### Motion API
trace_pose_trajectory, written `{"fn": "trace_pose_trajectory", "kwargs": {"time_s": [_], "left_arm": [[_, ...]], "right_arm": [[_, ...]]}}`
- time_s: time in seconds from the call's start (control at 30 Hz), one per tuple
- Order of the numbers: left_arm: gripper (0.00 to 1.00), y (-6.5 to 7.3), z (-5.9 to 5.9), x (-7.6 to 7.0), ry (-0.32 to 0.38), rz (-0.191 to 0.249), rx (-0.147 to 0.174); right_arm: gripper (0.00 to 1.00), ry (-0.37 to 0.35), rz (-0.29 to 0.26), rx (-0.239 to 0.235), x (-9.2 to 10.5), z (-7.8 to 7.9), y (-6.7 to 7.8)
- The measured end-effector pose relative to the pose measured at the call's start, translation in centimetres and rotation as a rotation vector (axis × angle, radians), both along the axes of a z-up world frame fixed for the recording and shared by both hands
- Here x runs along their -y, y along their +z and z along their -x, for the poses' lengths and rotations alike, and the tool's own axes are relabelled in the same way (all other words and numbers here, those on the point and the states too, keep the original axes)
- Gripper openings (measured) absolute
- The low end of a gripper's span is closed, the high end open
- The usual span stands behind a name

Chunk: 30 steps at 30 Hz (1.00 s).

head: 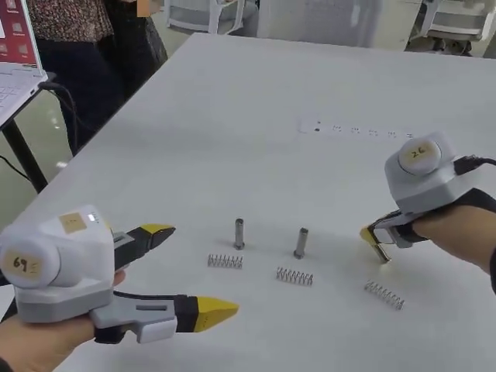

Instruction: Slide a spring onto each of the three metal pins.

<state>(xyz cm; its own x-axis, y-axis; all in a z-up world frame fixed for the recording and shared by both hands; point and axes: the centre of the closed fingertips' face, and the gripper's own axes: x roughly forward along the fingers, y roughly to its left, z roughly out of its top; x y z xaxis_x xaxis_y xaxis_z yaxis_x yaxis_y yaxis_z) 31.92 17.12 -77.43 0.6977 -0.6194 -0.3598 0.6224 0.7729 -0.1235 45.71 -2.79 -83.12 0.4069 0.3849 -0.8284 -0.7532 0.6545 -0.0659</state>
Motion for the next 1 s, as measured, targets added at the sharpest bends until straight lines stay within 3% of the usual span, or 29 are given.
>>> {"fn": "trace_pose_trajectory", "kwargs": {"time_s": [0.43, 1.0], "left_arm": [[0.89, 0.5, 0.3, 0.5, -0.022, -0.008, 0.016], [0.89, 0.9, 0.6, 0.8, -0.033, -0.013, 0.025]], "right_arm": [[0.1, -0.025, -0.035, 0.038, 1.2, 1.9, 1.6], [0.1, -0.062, -0.065, 0.03, 1.9, 2.8, 1.8]]}}
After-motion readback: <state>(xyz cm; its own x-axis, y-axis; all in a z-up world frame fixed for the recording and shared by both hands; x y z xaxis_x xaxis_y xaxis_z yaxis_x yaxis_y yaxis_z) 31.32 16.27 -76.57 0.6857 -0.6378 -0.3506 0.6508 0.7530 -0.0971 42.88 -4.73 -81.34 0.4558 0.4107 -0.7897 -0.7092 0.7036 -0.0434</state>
